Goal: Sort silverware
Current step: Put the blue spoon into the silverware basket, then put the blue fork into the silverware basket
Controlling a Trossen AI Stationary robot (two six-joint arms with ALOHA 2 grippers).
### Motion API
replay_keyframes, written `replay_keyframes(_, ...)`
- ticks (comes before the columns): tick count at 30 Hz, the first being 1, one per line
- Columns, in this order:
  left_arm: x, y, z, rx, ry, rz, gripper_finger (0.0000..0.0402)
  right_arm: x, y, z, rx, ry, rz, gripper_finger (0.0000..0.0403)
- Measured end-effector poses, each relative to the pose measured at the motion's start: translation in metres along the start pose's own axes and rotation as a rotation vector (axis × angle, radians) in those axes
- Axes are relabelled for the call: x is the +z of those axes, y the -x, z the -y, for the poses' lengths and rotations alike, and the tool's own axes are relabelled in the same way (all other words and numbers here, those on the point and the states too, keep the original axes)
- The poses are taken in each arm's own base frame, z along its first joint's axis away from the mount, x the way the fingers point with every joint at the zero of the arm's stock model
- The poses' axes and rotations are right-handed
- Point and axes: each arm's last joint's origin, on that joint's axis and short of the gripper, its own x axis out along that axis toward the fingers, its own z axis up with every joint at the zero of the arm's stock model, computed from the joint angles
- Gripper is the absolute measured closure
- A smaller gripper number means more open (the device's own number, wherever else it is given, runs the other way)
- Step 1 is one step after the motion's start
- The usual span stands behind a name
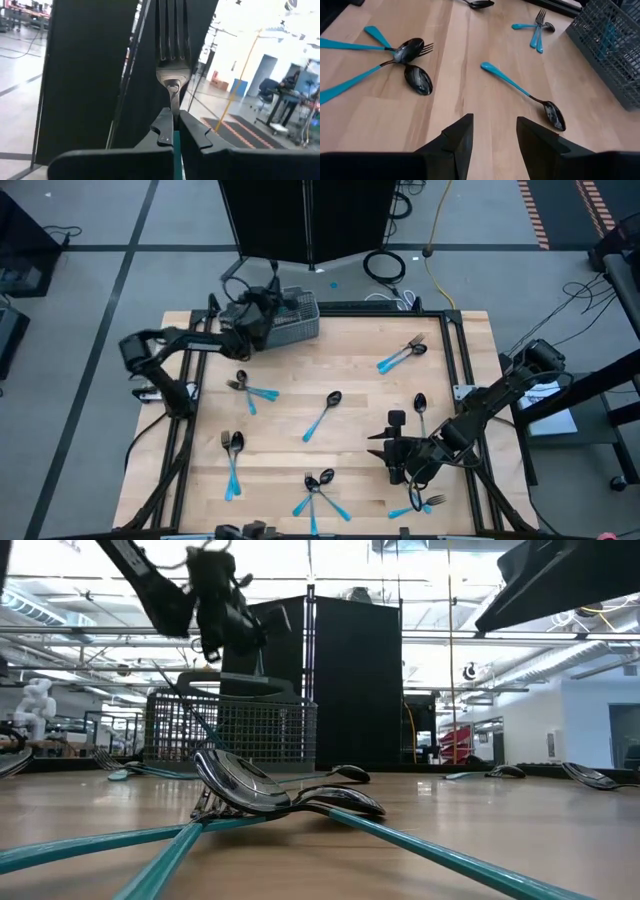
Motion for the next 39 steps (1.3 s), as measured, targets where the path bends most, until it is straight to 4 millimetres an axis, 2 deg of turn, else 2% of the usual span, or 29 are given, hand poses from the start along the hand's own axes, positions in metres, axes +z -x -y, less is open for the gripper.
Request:
replay_keyframes(7, -0.023, -0.005, 0.0, 0.003, -0.077, -0.004, 0.0402, 0.0, -0.002, 0.002, -0.01, 0.024, -0.005, 0.0259)
replay_keyframes(13, -0.029, -0.006, -0.001, 0.005, -0.218, -0.021, 0.0402, -0.002, -0.003, 0.004, -0.018, 0.04, -0.023, 0.0259)
replay_keyframes(20, -0.037, -0.006, -0.001, 0.0, -0.223, -0.037, 0.0402, -0.002, -0.003, 0.004, -0.019, 0.043, -0.028, 0.0259)
replay_keyframes(29, -0.039, -0.003, 0.003, -0.015, -0.223, -0.042, 0.037, -0.002, -0.003, 0.004, -0.019, 0.041, -0.028, 0.0259)
replay_keyframes(39, -0.039, -0.002, 0.004, -0.018, -0.222, -0.043, 0.0364, -0.002, -0.003, 0.004, -0.018, 0.04, -0.027, 0.0259)
